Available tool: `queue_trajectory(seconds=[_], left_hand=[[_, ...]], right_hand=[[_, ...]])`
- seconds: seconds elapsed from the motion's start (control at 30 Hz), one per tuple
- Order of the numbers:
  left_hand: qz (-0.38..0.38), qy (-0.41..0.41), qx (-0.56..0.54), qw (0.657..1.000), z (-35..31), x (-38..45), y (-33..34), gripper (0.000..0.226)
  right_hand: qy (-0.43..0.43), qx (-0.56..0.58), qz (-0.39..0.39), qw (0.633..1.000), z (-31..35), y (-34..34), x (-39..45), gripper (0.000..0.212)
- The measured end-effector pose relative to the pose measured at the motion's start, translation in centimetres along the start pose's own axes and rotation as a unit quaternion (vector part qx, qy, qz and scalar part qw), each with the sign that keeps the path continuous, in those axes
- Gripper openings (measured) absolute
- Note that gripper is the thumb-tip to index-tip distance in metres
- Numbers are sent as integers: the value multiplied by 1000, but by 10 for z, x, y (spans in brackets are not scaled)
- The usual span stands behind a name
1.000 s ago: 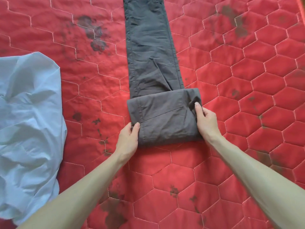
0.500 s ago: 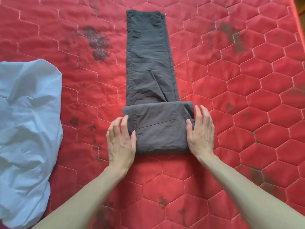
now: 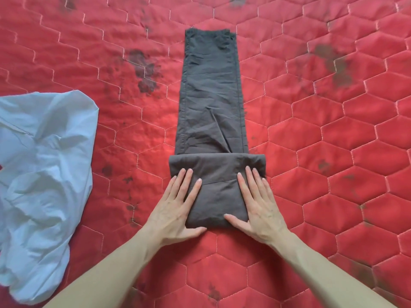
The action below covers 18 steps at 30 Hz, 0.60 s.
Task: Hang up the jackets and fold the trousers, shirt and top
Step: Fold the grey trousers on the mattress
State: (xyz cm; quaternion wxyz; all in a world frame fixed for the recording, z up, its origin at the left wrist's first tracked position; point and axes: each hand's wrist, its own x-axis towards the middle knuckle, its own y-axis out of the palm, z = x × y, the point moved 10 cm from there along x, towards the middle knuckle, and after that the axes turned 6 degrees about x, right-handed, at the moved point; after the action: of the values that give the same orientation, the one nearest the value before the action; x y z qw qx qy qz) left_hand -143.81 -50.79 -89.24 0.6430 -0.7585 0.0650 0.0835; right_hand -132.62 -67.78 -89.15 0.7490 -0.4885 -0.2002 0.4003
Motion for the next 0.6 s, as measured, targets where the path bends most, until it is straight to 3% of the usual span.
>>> queue_trajectory(seconds=[0.3, 0.4, 0.53, 0.6], left_hand=[[25, 9, 45, 999, -26, -5, -12, 112], [72, 23, 90, 993, -27, -7, -9, 108], [91, 18, 133, 987, -27, -3, -14, 76], [94, 8, 106, 990, -27, -3, -20, 82]], right_hand=[[-96, -71, 64, 991, 9, -7, -27, 106], [-95, -102, 59, 988, 16, -10, -31, 98], [-83, -104, 43, 990, 34, -12, -28, 101], [-43, -66, 21, 997, 35, -21, -24, 100]])
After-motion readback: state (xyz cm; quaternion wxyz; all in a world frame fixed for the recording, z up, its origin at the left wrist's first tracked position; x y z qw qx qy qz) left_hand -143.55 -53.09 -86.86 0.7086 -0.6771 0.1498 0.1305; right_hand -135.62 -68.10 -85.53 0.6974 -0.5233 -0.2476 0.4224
